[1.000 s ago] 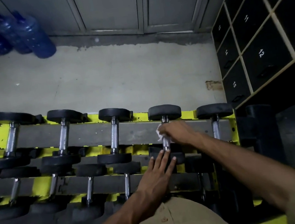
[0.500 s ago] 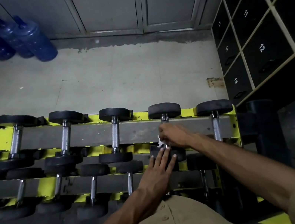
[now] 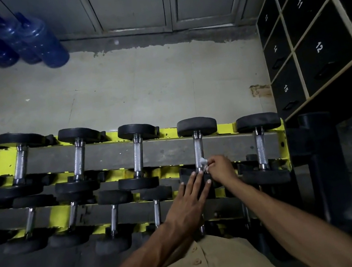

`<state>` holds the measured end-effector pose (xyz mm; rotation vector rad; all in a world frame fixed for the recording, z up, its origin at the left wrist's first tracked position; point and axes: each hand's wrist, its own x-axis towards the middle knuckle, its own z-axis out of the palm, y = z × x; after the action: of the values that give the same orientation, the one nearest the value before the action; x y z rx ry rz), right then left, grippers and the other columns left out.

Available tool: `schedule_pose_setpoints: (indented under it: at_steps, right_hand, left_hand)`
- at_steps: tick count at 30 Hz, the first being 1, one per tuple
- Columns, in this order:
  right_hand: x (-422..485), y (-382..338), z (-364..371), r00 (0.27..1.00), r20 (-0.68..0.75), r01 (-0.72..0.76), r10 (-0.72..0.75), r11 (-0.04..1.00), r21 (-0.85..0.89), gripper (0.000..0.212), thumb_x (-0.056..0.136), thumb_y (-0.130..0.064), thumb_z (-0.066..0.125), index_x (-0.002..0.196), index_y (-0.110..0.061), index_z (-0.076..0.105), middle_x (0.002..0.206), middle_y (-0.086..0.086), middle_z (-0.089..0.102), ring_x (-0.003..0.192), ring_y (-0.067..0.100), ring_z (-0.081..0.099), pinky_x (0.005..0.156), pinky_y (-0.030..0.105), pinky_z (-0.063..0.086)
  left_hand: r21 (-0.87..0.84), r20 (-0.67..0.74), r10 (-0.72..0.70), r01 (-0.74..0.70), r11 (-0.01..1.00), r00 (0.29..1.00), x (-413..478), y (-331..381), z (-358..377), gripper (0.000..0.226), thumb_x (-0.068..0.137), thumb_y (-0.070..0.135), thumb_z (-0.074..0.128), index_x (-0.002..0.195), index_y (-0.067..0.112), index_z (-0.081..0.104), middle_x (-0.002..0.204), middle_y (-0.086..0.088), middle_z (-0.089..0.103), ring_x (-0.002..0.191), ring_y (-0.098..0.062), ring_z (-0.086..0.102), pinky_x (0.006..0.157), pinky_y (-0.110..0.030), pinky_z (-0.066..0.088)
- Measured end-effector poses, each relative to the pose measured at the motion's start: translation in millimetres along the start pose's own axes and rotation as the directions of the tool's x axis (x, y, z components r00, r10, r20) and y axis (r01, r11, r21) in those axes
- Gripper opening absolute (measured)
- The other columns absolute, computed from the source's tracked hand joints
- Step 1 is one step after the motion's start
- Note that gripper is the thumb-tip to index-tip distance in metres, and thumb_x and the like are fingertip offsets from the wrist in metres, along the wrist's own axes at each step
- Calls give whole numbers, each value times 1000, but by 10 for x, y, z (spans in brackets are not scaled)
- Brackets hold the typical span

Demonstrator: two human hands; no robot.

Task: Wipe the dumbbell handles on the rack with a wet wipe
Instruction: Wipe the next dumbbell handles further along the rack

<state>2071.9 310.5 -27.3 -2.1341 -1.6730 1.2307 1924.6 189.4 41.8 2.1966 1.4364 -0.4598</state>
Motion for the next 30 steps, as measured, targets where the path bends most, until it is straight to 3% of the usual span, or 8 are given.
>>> schedule_pose_setpoints:
  at_steps: [5,11,16,19,21,23,26,30]
  right_hand:
    - [275,-183,13,970,145,-241,194,833,498,20,93,-4,58,79,-13,69,71,4,68,69,22,61,65,28,46]
    - [726,-506,1,846,524,-533,97,115,838,40,101,-17,30,108,-1,66,91,19,76,80,33,73,69,38,60]
    - [711,-574,40,898,403,-418,178,60,906,29,102,-14,36,101,-7,64,90,14,72,68,27,73,60,30,57]
    - [592,-491,97,941,38,-115,336,214,970,16,92,2,57,85,-10,64,74,9,64,58,18,60,59,31,50]
    - [460,-456,74,919,-331,114,216,657,745,13,86,-4,67,80,-15,66,77,2,66,66,14,57,66,30,45]
    - [305,-435,72,846,-497,312,-192,935,170,8,87,-9,67,84,-16,64,91,1,63,80,15,55,66,27,40]
    - [164,-355,-19,669,-219,539,-710,666,-516,18,91,-10,63,106,-20,66,115,-2,61,96,19,51,62,29,40]
    - [288,-244,-271,633,92,579,-768,391,-716,51,93,-18,61,142,-23,51,142,-9,55,102,23,61,63,33,54]
  left_hand:
    - [-4,-10,10,-10,1000,1000,-40,18,-20,111,97,27,67,164,17,-21,166,-17,-36,153,-34,-35,130,-53,-1]
    - [6,-23,11,-11,1000,1000,-45,9,-35,106,98,24,64,165,15,-18,168,-19,-32,155,-35,-30,129,-53,2]
    - [-18,-30,27,-28,999,999,-49,-17,-56,102,100,19,60,165,17,-19,167,-16,-34,154,-33,-32,130,-53,1]
    - [-27,-14,41,-41,999,999,-50,-45,-79,100,102,17,58,164,18,-21,167,-15,-35,153,-33,-34,130,-53,-1]
    - [-28,-20,47,-47,998,999,-50,-55,-63,102,102,18,59,164,18,-22,166,-15,-36,153,-33,-34,130,-54,-1]
    - [-34,-39,58,-59,998,998,-49,-63,-40,101,102,17,57,164,16,-23,166,-16,-36,153,-34,-35,130,-54,1]
    - [-40,-55,69,-71,997,996,-56,-77,-17,99,102,16,54,164,15,-22,166,-17,-37,153,-35,-35,130,-55,3]
    - [-6,-55,80,-81,997,995,-57,-91,-21,105,100,18,60,163,15,-23,165,-19,-37,153,-36,-35,130,-55,4]
